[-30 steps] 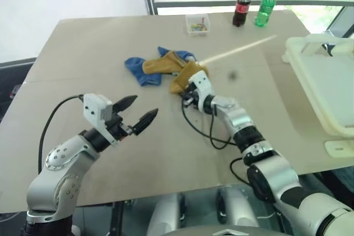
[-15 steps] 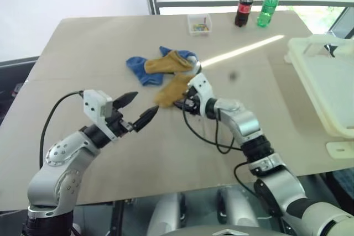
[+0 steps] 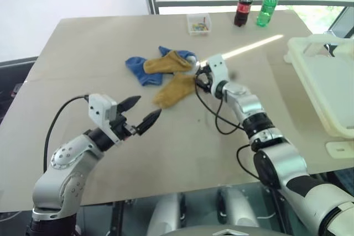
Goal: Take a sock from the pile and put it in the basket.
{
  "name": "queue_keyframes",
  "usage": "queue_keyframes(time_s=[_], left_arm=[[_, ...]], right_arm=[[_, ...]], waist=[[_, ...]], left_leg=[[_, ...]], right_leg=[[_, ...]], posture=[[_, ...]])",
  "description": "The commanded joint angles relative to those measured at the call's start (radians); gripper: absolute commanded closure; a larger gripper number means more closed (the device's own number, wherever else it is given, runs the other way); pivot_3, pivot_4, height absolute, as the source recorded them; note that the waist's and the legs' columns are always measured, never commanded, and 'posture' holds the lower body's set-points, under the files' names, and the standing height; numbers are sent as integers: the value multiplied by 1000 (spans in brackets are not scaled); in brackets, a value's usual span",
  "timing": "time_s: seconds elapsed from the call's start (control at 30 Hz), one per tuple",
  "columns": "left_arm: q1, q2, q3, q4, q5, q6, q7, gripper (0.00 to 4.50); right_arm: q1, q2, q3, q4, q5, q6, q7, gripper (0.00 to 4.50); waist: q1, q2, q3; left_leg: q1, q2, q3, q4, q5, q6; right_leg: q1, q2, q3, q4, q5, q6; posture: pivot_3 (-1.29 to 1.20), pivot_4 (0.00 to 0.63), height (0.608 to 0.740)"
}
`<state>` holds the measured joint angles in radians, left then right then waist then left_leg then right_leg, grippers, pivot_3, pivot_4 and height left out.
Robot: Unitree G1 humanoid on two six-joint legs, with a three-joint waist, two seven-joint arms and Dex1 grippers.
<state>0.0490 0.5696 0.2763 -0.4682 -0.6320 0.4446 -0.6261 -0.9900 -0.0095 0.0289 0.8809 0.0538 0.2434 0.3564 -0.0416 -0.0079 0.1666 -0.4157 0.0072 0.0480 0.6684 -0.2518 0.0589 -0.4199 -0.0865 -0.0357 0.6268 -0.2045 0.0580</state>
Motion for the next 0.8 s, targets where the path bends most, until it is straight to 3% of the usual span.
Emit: queue_keyframes(time_s=[0.03,0.17,0.43,0.57,0.67,0.8], left_arm=[[15,2,46,-46,-11,-23,6,0],[22,-4,49,-50,-9,-24,9,0],[9,-12,37,-40,-6,-23,15,0],[2,-14,30,-30,-2,-24,9,0],[-12,-20,6,-21,9,-25,9,0],[-16,-18,-21,-16,14,-24,-5,0]], right_arm=[[-57,16,-11,52,4,-49,11,2695],[-63,21,-20,71,15,-50,35,4446],[-6,7,-40,-62,62,45,83,4446],[161,-22,-26,-402,120,340,89,4446],[379,-93,0,-806,167,663,63,4446],[563,-141,-29,-1136,224,878,16,4446]], waist=[[0,0,0],[1,0,0],[1,0,0],[8,0,0],[20,0,0],[28,0,-1]], left_leg=[[0,0,0,0,0,0],[0,0,0,0,0,0],[0,0,-1,0,0,0],[0,0,-1,0,0,0],[-1,0,-1,0,0,0],[0,0,-1,0,-1,1]], right_leg=[[0,0,0,0,0,0],[0,0,0,0,0,0],[0,0,0,1,0,0],[0,-1,-1,0,0,0],[0,-2,-1,0,0,0],[1,-3,-1,0,-1,-1]], posture=[[0,150,732],[0,150,732],[0,150,732],[0,150,732],[0,150,732],[0,150,732]])
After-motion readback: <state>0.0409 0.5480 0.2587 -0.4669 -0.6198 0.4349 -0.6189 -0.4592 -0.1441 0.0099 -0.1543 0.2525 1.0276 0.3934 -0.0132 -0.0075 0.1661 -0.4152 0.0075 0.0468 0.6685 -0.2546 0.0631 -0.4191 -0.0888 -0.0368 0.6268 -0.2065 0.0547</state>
